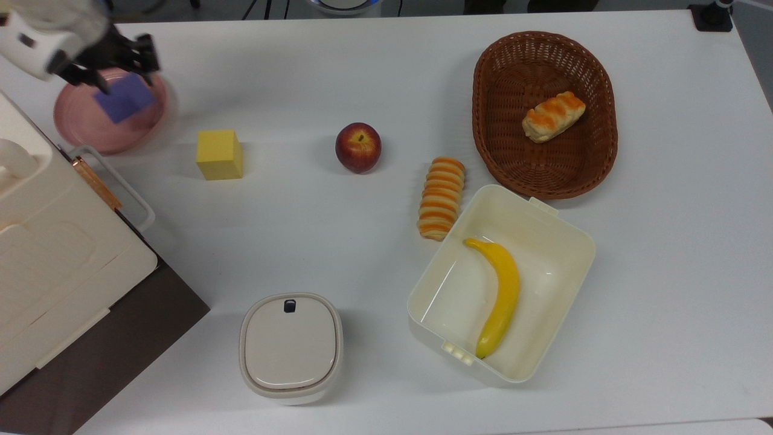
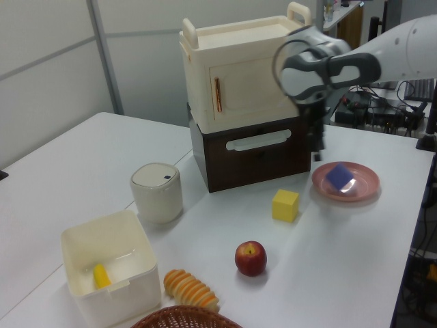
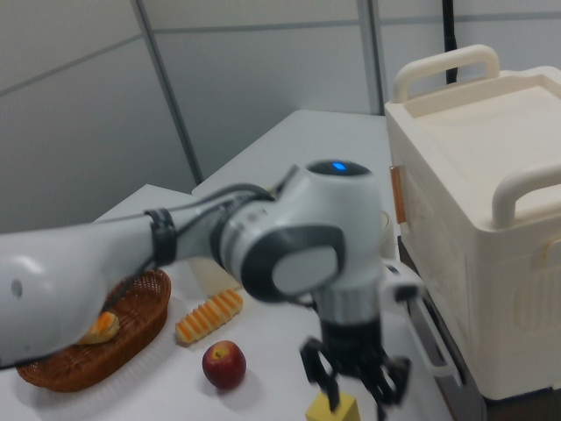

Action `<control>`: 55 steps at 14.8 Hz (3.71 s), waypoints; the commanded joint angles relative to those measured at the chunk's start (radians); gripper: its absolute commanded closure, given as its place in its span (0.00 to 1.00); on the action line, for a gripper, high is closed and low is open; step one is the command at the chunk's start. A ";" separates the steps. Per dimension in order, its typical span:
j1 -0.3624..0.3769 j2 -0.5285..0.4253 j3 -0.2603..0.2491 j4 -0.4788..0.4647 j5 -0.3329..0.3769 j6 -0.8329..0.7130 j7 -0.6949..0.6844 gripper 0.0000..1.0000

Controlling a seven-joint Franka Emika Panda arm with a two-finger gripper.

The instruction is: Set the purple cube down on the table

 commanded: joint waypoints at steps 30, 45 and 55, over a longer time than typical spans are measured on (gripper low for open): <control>-0.235 0.097 -0.069 -0.045 0.097 0.221 0.411 0.00; -0.225 0.127 -0.049 -0.036 0.038 0.207 0.381 0.00; -0.219 0.157 -0.034 -0.056 0.037 0.204 0.371 0.09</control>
